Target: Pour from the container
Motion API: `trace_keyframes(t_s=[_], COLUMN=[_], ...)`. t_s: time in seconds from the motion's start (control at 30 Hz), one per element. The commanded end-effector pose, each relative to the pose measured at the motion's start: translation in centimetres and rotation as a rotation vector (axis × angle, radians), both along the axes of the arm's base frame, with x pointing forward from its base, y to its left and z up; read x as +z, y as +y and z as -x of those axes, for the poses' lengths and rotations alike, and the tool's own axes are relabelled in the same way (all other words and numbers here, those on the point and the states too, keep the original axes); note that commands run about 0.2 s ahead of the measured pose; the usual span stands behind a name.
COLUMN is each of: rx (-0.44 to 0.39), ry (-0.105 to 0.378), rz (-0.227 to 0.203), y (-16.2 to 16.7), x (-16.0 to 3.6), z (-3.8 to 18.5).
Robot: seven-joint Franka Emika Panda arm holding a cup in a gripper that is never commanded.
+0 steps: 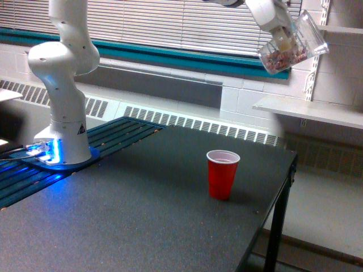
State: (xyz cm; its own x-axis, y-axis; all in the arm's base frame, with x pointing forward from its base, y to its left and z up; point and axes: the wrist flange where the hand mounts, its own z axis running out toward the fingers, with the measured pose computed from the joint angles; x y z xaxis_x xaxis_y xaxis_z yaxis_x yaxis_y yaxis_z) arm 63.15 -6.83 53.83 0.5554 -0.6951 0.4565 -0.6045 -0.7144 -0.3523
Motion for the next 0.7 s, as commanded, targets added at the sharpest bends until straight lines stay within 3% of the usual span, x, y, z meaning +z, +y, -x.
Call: trace_keyframes(t_s=[0.03, 0.33, 0.4, 0.7], rx=[0.003, 0.016, 0.014, 0.047], ry=[0.082, 0.096, 0.108, 0.122], rz=[0.007, 0.037, 0.059, 0.084], y=[0.0, 1.1, 1.2, 4.3], x=[-0.5, -1.6, -2.1, -5.3], z=[0.5, 0.7, 0.9, 1.7])
